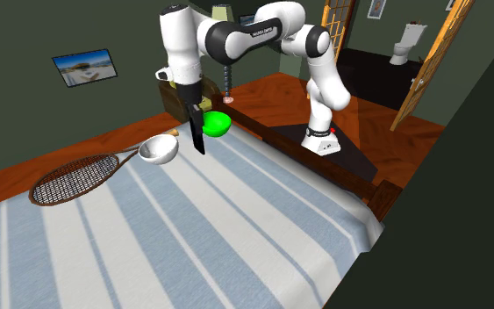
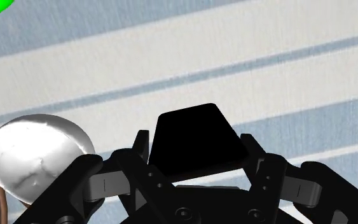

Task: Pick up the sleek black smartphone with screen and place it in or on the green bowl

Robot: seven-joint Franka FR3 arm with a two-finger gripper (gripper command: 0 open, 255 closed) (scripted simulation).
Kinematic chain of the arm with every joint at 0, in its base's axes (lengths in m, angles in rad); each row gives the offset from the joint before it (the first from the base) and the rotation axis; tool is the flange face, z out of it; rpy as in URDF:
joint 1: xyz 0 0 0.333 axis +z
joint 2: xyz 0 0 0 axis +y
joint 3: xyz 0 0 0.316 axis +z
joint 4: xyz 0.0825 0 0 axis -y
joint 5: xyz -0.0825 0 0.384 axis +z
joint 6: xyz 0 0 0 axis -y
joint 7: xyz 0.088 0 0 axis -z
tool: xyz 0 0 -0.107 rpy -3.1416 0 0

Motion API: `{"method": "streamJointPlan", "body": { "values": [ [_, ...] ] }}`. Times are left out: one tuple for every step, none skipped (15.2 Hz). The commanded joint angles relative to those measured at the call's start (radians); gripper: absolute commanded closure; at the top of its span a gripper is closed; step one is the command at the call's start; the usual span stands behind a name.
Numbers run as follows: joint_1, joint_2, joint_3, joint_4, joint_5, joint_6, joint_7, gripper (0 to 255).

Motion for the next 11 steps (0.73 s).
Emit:
{"method": "streamJointPlan", "body": {
  "values": [
    [-0.034, -0.053, -0.004, -0.066, 0.015, 0.015, -0.031, 255],
    [-0.053, -0.082, -0.008, -0.106, 0.023, 0.026, -0.051, 255],
    [-0.072, -0.110, -0.012, -0.142, 0.031, 0.036, -0.071, 255],
    [-0.090, -0.136, -0.017, -0.175, 0.039, 0.044, -0.091, 255],
    [-0.108, -0.161, -0.022, -0.207, 0.047, 0.051, -0.112, 255],
    [-0.125, -0.185, -0.028, -0.235, 0.054, 0.058, -0.134, 255],
    [-0.141, -0.208, -0.035, -0.262, 0.061, 0.063, -0.156, 255],
    [-0.156, -0.229, -0.042, -0.287, 0.067, 0.068, -0.178, 255],
    [-0.172, -0.249, -0.049, -0.311, 0.074, 0.071, -0.200, 255],
    [-0.187, -0.269, -0.057, -0.332, 0.079, 0.074, -0.223, 255],
    [-0.201, -0.287, -0.066, -0.352, 0.084, 0.077, -0.245, 255]
  ]
}}
